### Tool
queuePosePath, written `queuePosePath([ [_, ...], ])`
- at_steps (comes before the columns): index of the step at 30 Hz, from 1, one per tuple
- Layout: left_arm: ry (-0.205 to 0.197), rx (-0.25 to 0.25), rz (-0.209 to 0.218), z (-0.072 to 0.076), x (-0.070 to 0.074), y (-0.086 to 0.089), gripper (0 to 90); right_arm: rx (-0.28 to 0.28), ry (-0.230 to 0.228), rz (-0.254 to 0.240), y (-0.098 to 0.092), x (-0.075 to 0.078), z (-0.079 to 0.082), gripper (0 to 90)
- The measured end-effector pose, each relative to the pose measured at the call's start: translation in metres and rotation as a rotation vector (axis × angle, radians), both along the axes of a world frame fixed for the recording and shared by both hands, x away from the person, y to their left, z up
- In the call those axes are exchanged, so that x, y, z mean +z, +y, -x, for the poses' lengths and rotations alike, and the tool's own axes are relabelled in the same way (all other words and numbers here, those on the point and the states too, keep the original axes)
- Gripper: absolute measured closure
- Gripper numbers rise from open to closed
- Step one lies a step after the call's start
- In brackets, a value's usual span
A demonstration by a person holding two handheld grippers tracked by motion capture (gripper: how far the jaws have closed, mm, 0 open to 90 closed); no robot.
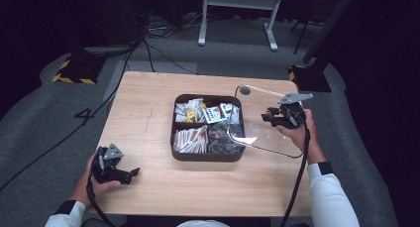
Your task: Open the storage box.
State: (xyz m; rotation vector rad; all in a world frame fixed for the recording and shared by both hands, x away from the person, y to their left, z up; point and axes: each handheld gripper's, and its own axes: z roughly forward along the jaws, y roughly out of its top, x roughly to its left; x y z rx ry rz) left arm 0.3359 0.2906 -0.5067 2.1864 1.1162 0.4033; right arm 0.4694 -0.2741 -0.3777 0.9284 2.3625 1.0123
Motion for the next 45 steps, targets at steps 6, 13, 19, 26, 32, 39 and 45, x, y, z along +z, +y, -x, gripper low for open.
queuePosePath([
  [6,0.0,0.0,0.0,0.0,0.0,0.0,0.5,-0.031,0.005,0.001,-0.018,-0.004,0.003,59.5],
  [13,0.0,0.0,0.0,0.0,0.0,0.0,0.5,-0.069,0.012,0.005,-0.038,-0.011,0.005,59.5],
  [19,0.0,0.0,0.0,0.0,0.0,0.0,0.5,-0.088,0.027,0.023,-0.048,-0.019,0.005,59.5],
  [26,0.0,0.0,0.0,0.0,0.0,0.0,0.5,-0.107,0.051,0.023,-0.057,-0.029,0.002,59.5],
  [32,0.0,0.0,0.0,0.0,0.0,0.0,0.5,-0.119,0.066,0.025,-0.065,-0.037,0.002,59.5],
  [39,0.0,0.0,0.0,0.0,0.0,0.0,0.5,-0.124,0.083,0.028,-0.069,-0.046,0.002,59.5],
  [45,0.0,0.0,0.0,0.0,0.0,0.0,0.5,-0.13,0.1,0.049,-0.069,-0.057,-0.001,59.5],
])
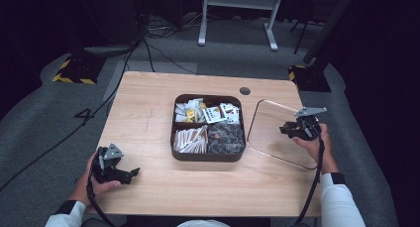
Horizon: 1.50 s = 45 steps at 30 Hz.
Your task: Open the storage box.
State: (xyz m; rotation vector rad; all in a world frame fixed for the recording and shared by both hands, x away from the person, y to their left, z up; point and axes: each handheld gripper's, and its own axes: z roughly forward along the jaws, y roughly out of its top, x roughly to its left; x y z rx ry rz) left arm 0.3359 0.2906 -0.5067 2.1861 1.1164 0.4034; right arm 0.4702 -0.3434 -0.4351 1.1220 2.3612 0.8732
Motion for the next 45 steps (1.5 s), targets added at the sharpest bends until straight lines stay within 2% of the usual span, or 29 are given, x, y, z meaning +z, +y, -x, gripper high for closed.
queuePosePath([
  [7,0.0,0.0,0.0,0.0,0.0,0.0,0.5,-0.025,0.033,0.006,-0.001,-0.018,-0.009,59.4],
  [10,0.0,0.0,0.0,0.0,0.0,0.0,0.5,-0.022,0.042,0.046,0.002,-0.028,-0.016,59.5],
  [13,0.0,0.0,0.0,0.0,0.0,0.0,0.5,-0.025,0.051,0.059,0.006,-0.035,-0.021,59.4],
  [20,0.0,0.0,0.0,0.0,0.0,0.0,0.5,-0.042,0.051,0.062,0.007,-0.043,-0.024,59.2],
  [25,0.0,0.0,0.0,0.0,0.0,0.0,0.5,-0.048,0.048,0.038,0.006,-0.044,-0.024,58.7],
  [26,0.0,0.0,0.0,0.0,0.0,0.0,0.5,-0.048,0.053,0.001,0.004,-0.044,-0.024,54.3],
  [27,0.0,0.0,0.0,0.0,0.0,0.0,0.5,-0.048,0.053,0.001,0.004,-0.044,-0.024,54.3],
  [28,0.0,0.0,0.0,0.0,0.0,0.0,0.5,-0.05,0.052,-0.02,0.003,-0.042,-0.024,51.7],
  [31,0.0,0.0,0.0,0.0,0.0,0.0,0.5,-0.048,0.052,-0.043,0.001,-0.04,-0.023,48.2],
  [33,0.0,0.0,0.0,0.0,0.0,0.0,0.5,-0.062,0.047,-0.064,-0.001,-0.038,-0.022,42.5],
  [37,0.0,0.0,0.0,0.0,0.0,0.0,0.5,-0.064,0.035,-0.086,0.0,-0.034,-0.02,39.8],
  [38,0.0,0.0,0.0,0.0,0.0,0.0,0.5,-0.044,0.027,-0.114,0.001,-0.031,-0.019,40.1],
  [39,0.0,0.0,0.0,0.0,0.0,0.0,0.5,-0.044,0.027,-0.114,0.001,-0.031,-0.019,40.1],
  [40,0.0,0.0,0.0,0.0,0.0,0.0,0.5,-0.026,0.017,-0.138,0.004,-0.027,-0.018,38.8],
  [45,0.0,0.0,0.0,0.0,0.0,0.0,0.5,-0.008,-0.001,-0.157,0.011,-0.02,-0.016,34.5],
])
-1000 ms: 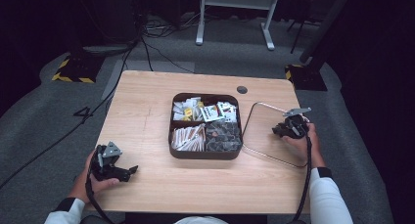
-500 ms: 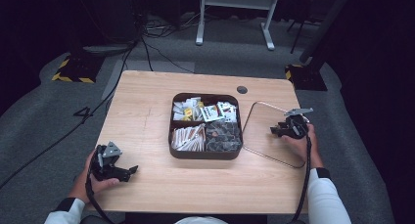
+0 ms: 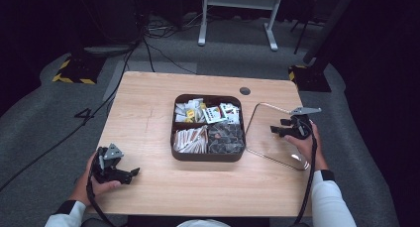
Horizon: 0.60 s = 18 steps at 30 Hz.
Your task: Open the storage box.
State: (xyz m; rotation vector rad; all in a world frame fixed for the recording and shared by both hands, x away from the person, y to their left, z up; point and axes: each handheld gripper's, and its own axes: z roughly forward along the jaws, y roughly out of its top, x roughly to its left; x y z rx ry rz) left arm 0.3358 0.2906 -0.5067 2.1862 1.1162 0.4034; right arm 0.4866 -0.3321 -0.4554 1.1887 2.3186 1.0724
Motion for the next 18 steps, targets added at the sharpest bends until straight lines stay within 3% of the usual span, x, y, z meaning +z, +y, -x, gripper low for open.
queuePosePath([
  [5,0.0,0.0,0.0,0.0,0.0,0.0,0.5,0.028,-0.027,-0.032,0.013,0.012,0.001,31.5],
  [18,0.005,0.0,0.002,0.001,0.0,0.0,0.5,0.127,-0.075,-0.035,0.055,0.036,-0.001,32.9],
])
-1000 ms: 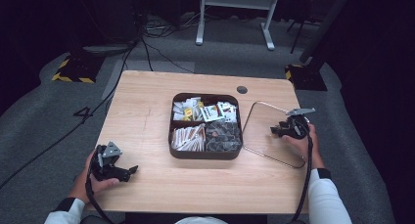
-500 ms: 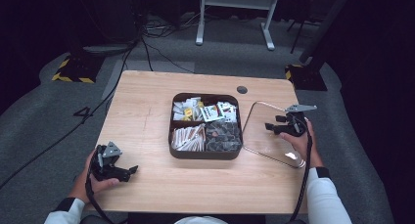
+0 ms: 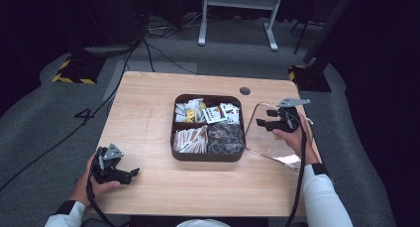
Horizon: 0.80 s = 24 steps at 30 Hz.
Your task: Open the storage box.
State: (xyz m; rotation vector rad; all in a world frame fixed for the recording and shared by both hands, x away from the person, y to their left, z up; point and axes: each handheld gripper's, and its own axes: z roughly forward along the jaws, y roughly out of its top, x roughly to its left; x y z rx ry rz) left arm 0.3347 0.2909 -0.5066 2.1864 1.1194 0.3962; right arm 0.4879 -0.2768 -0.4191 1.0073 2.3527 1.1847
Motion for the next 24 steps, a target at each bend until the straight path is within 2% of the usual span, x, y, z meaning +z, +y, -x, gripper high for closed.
queuePosePath([
  [15,-0.002,0.002,0.0,0.0,0.0,0.0,0.5,0.064,-0.011,0.008,0.043,0.011,-0.008,33.3],
  [24,-0.001,0.0,-0.003,0.0,0.0,0.0,0.5,0.117,0.008,0.042,0.092,0.012,-0.021,32.8],
])
